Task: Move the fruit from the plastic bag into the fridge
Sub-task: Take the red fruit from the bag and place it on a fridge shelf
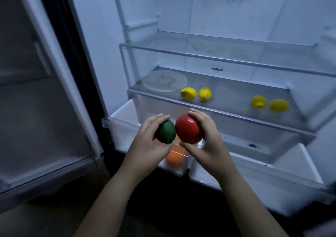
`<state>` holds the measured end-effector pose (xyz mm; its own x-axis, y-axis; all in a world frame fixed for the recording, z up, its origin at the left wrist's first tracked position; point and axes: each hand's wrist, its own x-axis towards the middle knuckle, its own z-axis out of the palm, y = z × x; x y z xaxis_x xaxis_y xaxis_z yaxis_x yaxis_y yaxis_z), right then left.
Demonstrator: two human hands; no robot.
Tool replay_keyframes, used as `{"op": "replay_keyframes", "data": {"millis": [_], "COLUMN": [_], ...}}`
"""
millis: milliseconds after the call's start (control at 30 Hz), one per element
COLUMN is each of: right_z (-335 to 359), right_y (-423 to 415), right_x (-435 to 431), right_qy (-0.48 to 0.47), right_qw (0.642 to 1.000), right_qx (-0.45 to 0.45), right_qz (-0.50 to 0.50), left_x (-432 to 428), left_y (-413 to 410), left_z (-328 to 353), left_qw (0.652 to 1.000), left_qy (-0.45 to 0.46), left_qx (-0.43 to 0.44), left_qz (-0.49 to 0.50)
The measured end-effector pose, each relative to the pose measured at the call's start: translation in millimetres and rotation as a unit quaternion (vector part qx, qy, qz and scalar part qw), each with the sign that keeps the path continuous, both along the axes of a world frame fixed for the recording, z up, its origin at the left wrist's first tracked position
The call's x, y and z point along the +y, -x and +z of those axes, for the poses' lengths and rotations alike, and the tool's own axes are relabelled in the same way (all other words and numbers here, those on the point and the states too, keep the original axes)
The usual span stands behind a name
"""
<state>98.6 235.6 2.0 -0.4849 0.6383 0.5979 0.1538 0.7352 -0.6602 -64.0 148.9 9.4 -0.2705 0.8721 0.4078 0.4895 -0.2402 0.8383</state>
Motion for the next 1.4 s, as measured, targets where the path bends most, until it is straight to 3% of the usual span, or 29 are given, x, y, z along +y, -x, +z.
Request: {"op": "replay_keyframes", "data": {"millis": [567, 967, 1400], "right_z": [-22.9, -44.2, -60.6], "right_y": [-65.3, -136.3, -201.0], "right_x": [51.9, 62.0, 83.4], "right_qy": [0.076, 0.106, 0.149], "right_qw": [0.965, 0.914, 0.9], "right_qx": [-0.026, -0.042, -0.035], "right_qz": [-0.248, -0.39, -0.408], "left_x": [156.3, 219.6, 281.0], "left_y": [-39.4, -96.0, -194.6], "left_z": [-30.3, -66.1, -108.5], "left_qw": [0.959, 0.883, 0.787], "left_qy": [0.045, 0.097, 0.149], "left_qx": [0.071, 0.22, 0.396], "left_qz": [-0.27, -0.404, -0.449]}}
